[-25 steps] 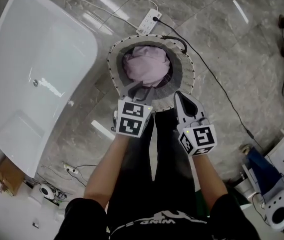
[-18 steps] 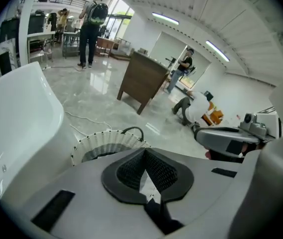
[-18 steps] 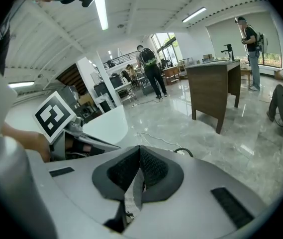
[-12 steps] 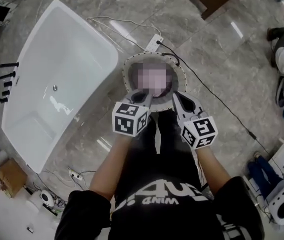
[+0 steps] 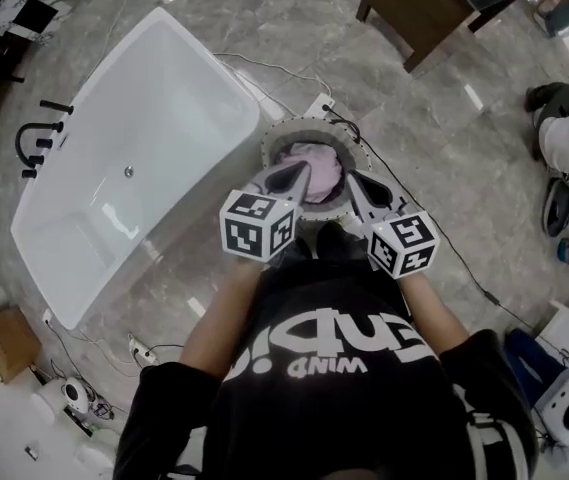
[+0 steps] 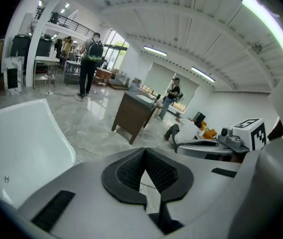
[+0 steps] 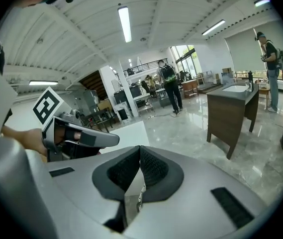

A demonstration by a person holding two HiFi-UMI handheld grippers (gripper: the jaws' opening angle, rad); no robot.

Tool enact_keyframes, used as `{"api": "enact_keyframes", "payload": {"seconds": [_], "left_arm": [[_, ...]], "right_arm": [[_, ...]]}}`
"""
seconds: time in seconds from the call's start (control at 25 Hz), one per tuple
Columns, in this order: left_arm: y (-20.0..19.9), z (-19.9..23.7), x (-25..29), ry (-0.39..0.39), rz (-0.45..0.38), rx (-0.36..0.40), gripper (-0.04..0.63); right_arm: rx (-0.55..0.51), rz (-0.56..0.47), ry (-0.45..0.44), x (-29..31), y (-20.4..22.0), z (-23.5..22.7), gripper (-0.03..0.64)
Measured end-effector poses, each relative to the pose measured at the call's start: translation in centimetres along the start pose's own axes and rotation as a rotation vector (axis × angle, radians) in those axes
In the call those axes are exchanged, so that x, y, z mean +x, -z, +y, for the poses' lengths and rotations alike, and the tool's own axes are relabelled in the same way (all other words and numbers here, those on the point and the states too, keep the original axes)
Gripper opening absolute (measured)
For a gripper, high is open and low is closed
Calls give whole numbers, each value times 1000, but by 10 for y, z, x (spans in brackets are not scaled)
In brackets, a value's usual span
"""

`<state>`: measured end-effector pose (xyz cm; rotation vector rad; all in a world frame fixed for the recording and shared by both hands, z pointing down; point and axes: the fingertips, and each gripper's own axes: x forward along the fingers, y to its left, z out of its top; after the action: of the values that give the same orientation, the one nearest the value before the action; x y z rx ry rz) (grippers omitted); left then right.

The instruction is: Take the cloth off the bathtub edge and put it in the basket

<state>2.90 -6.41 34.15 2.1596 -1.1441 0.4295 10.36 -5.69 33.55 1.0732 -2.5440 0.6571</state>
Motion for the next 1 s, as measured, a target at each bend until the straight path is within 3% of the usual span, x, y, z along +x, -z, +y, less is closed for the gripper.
{"api": "enact_keyframes", "payload": {"seconds": [0.2,0.68,1.0], "left_arm": [[-12,-8,-31,-15,-93,-16,14],[-40,-1,-76,-31,-258,106,14],[-48,6,-107,-31,-417,244,14]], "right_arm": [[-55,-42,-27,-8,-22,21,12],[-128,-164,-56,-18,-62,35,12],[-208,-213,-89,-20,-68,46,12]]}}
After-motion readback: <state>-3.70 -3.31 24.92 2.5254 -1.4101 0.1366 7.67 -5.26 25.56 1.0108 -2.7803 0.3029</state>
